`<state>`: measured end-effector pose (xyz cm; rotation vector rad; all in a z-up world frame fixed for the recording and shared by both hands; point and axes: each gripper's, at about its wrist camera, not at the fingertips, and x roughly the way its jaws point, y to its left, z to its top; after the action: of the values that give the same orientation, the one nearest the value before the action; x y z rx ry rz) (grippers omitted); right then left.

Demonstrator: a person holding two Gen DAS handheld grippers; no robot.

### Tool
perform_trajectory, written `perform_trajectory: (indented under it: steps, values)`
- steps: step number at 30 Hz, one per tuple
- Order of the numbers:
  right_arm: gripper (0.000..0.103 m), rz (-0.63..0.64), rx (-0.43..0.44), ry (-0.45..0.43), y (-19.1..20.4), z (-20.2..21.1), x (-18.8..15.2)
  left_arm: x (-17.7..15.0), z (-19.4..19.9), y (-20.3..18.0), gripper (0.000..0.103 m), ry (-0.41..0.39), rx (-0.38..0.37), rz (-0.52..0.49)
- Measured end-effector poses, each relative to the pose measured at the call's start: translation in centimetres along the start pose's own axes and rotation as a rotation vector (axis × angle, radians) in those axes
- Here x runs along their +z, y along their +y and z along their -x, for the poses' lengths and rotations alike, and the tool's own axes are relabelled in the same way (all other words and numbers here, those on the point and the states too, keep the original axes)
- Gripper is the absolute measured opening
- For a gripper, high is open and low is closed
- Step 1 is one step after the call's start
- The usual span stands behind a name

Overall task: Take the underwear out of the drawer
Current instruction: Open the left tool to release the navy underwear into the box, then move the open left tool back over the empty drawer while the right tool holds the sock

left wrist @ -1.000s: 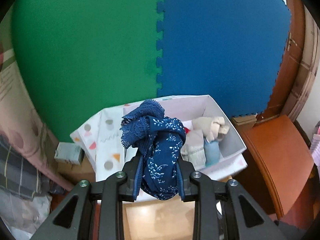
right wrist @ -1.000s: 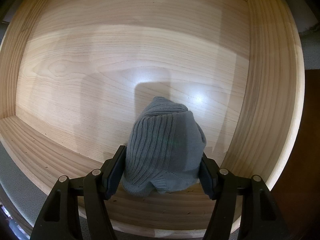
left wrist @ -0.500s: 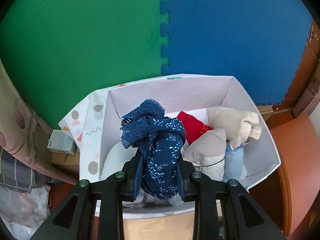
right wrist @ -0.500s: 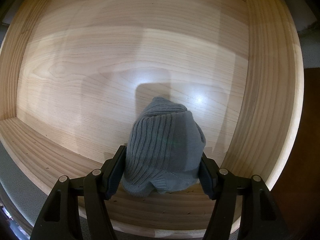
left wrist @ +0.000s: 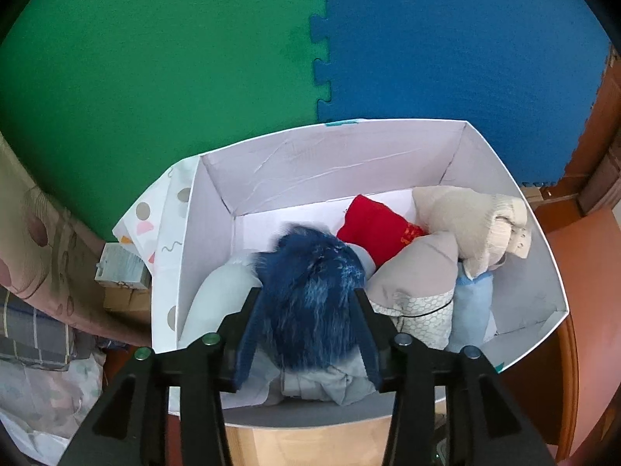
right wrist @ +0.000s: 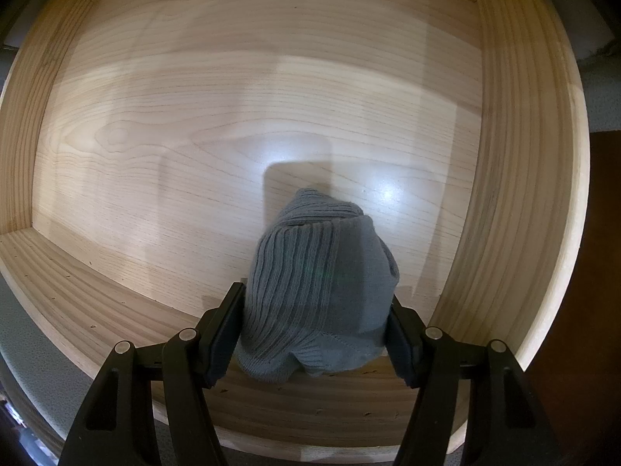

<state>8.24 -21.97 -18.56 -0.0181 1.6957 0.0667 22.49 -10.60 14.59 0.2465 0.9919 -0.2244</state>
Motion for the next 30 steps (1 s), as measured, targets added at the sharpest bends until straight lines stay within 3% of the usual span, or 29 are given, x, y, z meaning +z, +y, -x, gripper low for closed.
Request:
perform_trajectory:
  steps: [3, 10, 13, 21, 30]
  values:
    - [0.062, -0.001, -0.001, 0.0, -0.2, -0.1, -0.1, 0.2, 0.5, 0.2, 0.053, -0.01, -0.001, 0.016]
    - [0.062, -0.002, -0.003, 0.0, -0.2, -0.1, 0.0, -0.4, 4.1, 1.5, 0.054, -0.083, -0.015, 0.05]
    - [0.062, -0.003, -0.005, 0.0, -0.1, -0.1, 0.0, -1.6, 6.0, 2.0, 0.054, -0.131, 0.011, 0.038]
    - [0.062, -0.003, -0.017, 0.005, -0.3, 0.5, 0.8, -8.0, 8.7, 3.5, 0.054, -0.193, 0.103, -0.019]
    - [0.062, -0.003, -0.016, 0.002, -0.3, 0.8, 1.2, -17.4, 5.7, 6.9, 0.054, -0.111, 0.134, 0.1]
